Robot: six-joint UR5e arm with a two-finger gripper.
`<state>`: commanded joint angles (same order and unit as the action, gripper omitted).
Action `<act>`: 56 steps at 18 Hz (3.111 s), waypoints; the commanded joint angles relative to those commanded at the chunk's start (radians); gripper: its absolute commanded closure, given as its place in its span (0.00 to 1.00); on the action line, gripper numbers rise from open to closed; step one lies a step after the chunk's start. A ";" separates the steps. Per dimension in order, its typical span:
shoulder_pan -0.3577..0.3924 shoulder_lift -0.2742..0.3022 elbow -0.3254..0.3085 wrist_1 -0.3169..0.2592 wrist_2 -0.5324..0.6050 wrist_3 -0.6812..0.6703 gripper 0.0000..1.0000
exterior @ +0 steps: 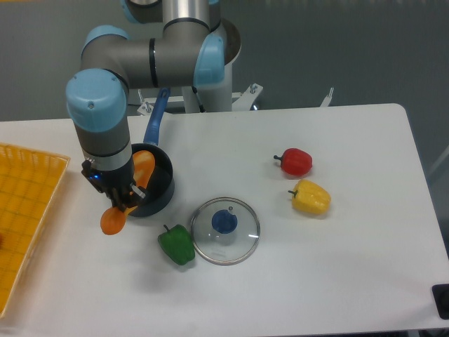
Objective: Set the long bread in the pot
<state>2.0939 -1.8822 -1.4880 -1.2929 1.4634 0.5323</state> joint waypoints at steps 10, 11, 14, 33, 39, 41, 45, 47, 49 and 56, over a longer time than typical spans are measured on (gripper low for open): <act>-0.015 0.003 -0.002 -0.034 0.000 -0.018 0.97; -0.018 0.003 -0.006 -0.037 0.003 -0.018 0.97; -0.034 0.003 -0.023 -0.049 0.028 -0.017 0.97; -0.049 -0.017 0.000 0.035 0.040 -0.087 0.97; -0.052 -0.025 0.000 0.037 0.041 -0.089 0.97; -0.052 -0.026 0.000 0.043 0.041 -0.087 0.95; -0.055 -0.031 -0.002 0.049 0.045 -0.087 0.90; -0.058 -0.031 -0.006 0.053 0.046 -0.086 0.90; -0.060 -0.031 -0.011 0.056 0.049 -0.086 0.89; -0.061 -0.032 -0.025 0.063 0.052 -0.078 0.80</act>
<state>2.0325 -1.9144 -1.5125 -1.2303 1.5156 0.4541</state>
